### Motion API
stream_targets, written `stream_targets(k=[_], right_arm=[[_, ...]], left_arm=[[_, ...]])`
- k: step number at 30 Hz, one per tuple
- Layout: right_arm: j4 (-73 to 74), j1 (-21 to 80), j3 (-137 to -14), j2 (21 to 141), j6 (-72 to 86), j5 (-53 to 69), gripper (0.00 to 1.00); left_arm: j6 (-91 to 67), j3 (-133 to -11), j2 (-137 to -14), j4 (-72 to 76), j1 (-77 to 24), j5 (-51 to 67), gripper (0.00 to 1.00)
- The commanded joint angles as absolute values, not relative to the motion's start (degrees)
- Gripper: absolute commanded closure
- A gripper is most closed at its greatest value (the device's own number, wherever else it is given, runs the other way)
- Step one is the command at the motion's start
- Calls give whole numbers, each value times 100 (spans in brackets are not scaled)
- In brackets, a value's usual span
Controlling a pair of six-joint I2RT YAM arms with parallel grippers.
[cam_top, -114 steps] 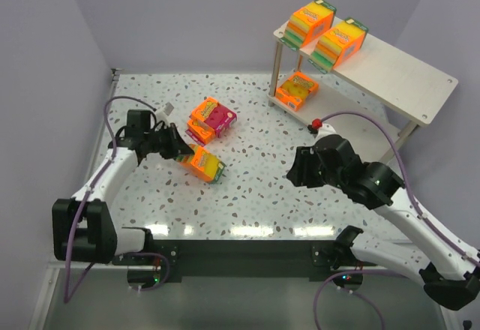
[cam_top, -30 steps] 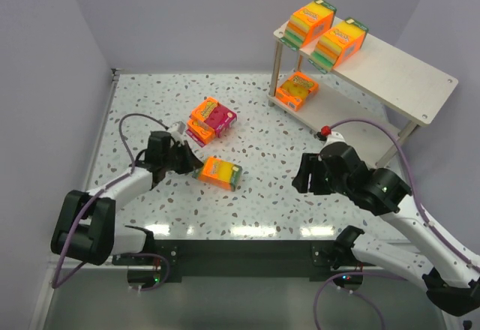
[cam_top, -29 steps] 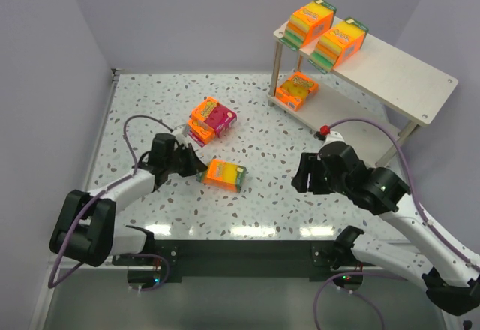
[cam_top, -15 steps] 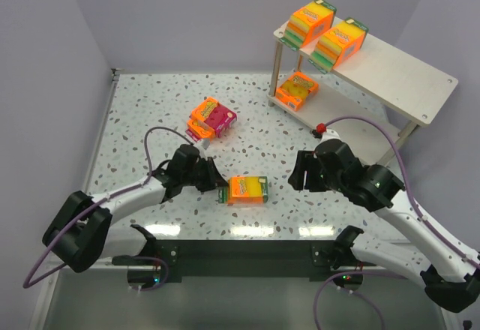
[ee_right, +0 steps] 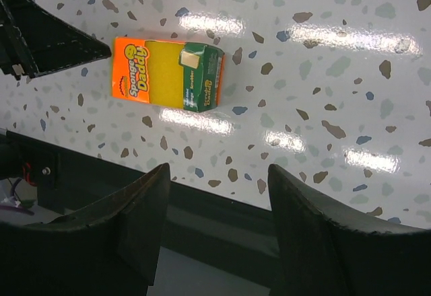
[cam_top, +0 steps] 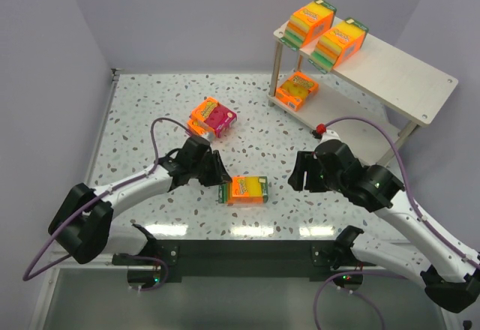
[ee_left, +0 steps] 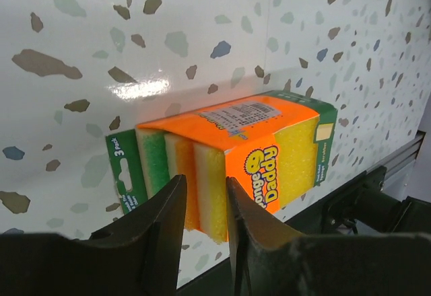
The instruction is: Place and organize the cleaning sponges onto the shelf
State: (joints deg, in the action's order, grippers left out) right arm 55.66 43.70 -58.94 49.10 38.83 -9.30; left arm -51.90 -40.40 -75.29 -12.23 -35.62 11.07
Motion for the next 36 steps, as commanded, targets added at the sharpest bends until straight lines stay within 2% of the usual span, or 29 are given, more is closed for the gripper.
stream_targets(k=[1, 13, 25, 27, 28, 29, 30, 31, 36], right_arm=[[5440, 4359, -5897, 4852, 3867, -984, 36], [5423, 4359, -5862, 4860, 3876, -976, 36], [5458, 4359, -5915, 4869, 3867, -1037, 36], [5467, 4359, -5898, 4852, 3876, -1055, 35], [5467, 4351, -5889, 4843, 3876, -1046, 36], [5475, 4351, -5880, 4843, 3885, -1055, 36], [5484, 4351, -5889, 4834, 3893, -1046, 36], [5493, 4351, -5897, 4834, 3902, -1055, 36], [5607, 4351, -6038, 4790, 3937, -1195, 36]], left_arm=[[-5063, -4315, -7620, -1459, -3656, 1098, 65], [-4948, -4166, -7673, -809, -3770, 1722, 59], [-4878, -4096, -8218, -1028, -3981, 1354, 58], [-4913, -3973, -8279, -915, -3981, 1397, 69], [-4939, -3929, -8288, -784, -3990, 1397, 77], [-4966, -3850, -8332, -687, -3999, 1415, 92], [-5027, -3824, -8349, -599, -4008, 1450, 96], [-5053, -3771, -8358, -406, -4034, 1529, 100], [-5159, -3972, -8350, -325, -4148, 1661, 100]])
